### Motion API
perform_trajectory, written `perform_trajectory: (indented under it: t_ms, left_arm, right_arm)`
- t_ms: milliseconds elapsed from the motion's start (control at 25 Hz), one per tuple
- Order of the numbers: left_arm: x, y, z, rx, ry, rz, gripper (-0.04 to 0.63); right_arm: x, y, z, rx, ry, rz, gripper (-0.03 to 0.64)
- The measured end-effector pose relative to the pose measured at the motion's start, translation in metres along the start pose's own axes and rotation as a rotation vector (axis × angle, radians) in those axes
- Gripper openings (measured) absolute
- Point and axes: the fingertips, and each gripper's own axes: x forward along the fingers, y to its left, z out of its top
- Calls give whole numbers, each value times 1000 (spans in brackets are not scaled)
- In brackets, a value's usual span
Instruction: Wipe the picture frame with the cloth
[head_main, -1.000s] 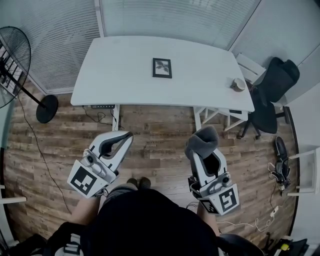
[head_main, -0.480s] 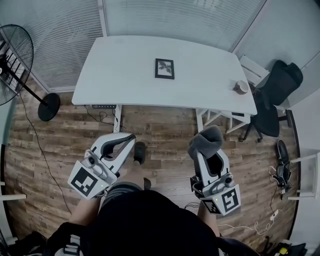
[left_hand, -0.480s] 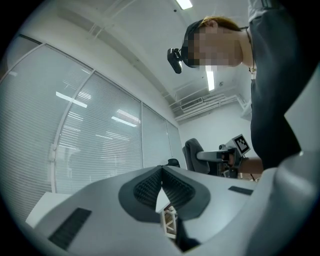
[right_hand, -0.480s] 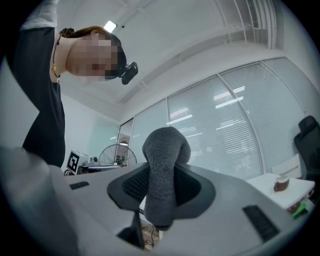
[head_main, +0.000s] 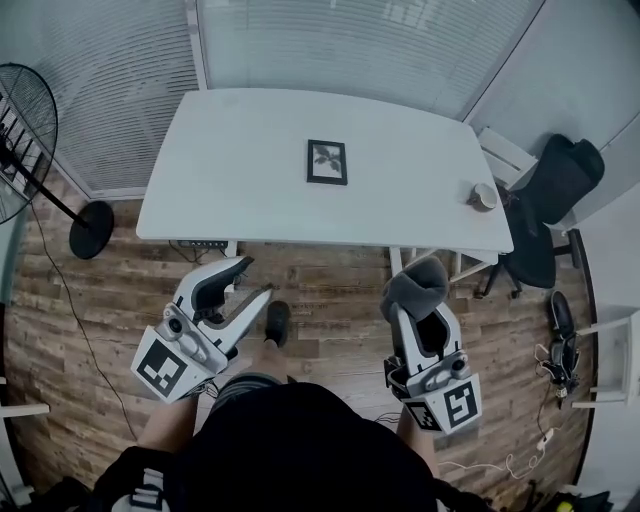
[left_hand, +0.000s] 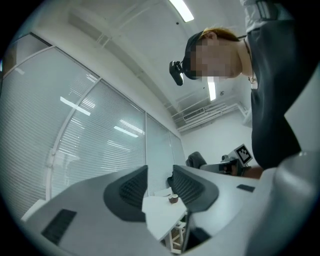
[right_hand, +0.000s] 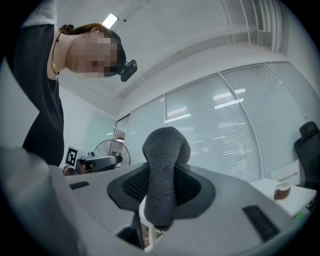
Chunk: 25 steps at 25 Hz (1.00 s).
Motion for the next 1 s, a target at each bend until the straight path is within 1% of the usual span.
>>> perform_trajectory:
  t_ms: [40,80,120,160,240,320,480,560,720,800,920,1000]
  left_arm:
    - [5,1,0,14,-1,-41,184]
    - [9,0,-2,39,14,-93,182]
    - [13,-1,-7,73,43,-144,103]
    - [17,1,-13,111,76,-178,35]
    - [25,13,-23,170,131,-190,35]
    - [33,27,-30,190,157,-189,34]
    - [50,48,-40,184,173,-235,11]
    - [58,58,-44,155,168,-259,11]
    - [76,82,-39,69,68,-255,11]
    - [85,95,-45,75,72,-246,11]
    - [98,115,-60,107,117,-233,11]
    - [106,128,-64,106,113,-226,11]
  right_arm:
    - [6,-4,-1,-3,0,-1,121]
    - [13,-9,-3,-4,-1,-2,121]
    - [19,-13,-4,-2,-2,-2,121]
    - [26,-17,-6,0,-4,-3,121]
    - [40,-25,-9,3,-8,-5,121]
    - [53,-32,-10,0,-12,-4,121]
    - [77,-49,-16,2,-10,-11,121]
    - [89,-57,-19,8,-5,-15,121]
    - [114,-70,-26,13,2,-22,121]
    - [128,-78,-28,15,1,-28,121]
    - [150,-88,-29,13,1,-30,121]
    - [163,-95,-30,8,-2,-30,121]
